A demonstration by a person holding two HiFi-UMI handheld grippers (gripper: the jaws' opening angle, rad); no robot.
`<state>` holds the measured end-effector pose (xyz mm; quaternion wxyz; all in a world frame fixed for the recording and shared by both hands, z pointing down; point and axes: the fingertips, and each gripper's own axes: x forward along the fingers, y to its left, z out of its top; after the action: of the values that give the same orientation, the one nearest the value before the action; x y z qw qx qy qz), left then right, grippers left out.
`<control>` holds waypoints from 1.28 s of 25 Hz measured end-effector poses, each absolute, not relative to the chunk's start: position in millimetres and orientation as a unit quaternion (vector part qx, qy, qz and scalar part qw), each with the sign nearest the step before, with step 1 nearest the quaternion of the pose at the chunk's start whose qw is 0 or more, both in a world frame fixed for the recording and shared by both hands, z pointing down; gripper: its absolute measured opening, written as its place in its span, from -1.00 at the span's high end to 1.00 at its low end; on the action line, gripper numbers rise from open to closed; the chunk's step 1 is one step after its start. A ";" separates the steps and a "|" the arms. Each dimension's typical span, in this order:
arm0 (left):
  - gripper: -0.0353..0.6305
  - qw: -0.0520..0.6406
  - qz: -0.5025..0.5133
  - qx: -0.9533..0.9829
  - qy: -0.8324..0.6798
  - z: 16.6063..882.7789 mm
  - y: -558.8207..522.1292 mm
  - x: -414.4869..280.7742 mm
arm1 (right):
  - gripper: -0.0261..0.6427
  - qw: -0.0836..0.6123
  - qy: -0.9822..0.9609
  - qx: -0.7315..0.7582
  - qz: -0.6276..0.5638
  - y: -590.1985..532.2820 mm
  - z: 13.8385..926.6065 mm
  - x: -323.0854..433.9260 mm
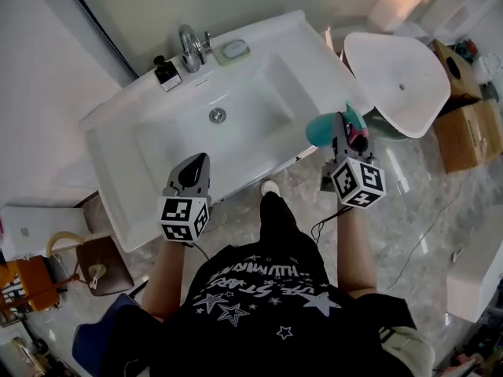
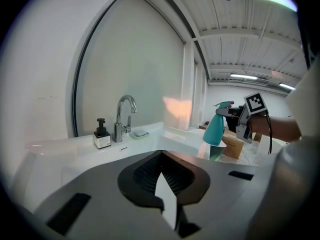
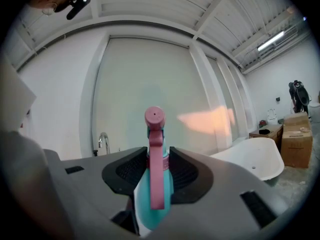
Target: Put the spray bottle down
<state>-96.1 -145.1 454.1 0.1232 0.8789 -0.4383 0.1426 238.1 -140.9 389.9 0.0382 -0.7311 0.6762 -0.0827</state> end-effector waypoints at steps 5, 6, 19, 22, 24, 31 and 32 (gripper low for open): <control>0.85 0.124 0.150 0.870 -0.454 452.3 -202.1 -46.8 | 0.49 0.030 0.699 -0.709 -0.082 -223.7 386.0 281.0; 0.85 0.124 0.150 0.866 -0.461 451.1 -213.3 -38.9 | 0.49 0.029 0.706 -0.703 -0.083 -241.6 385.4 287.4; 0.85 0.125 0.138 0.835 -0.518 439.7 -329.6 33.5 | 0.49 0.010 0.754 -0.652 -0.076 -425.9 399.2 334.1; 0.85 0.127 0.139 0.829 -0.526 441.5 -349.4 40.1 | 0.49 0.007 0.761 -0.644 -0.076 -460.1 407.9 334.6; 0.85 0.128 0.142 0.827 -0.528 443.1 -361.8 44.0 | 0.49 0.003 0.763 -0.641 -0.078 -480.2 415.0 334.9; 0.85 0.132 0.145 0.823 -0.534 451.3 -398.7 54.1 | 0.49 -0.014 0.773 -0.629 -0.076 -533.2 439.6 326.9; 0.85 0.133 0.146 0.822 -0.533 453.3 -402.7 55.5 | 0.49 -0.017 0.775 -0.628 -0.072 -540.1 442.4 325.4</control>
<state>55.5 -402.7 453.3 0.1326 0.8225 -0.5334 0.1462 325.4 -540.1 442.4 -0.0173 -0.6276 0.7750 -0.0719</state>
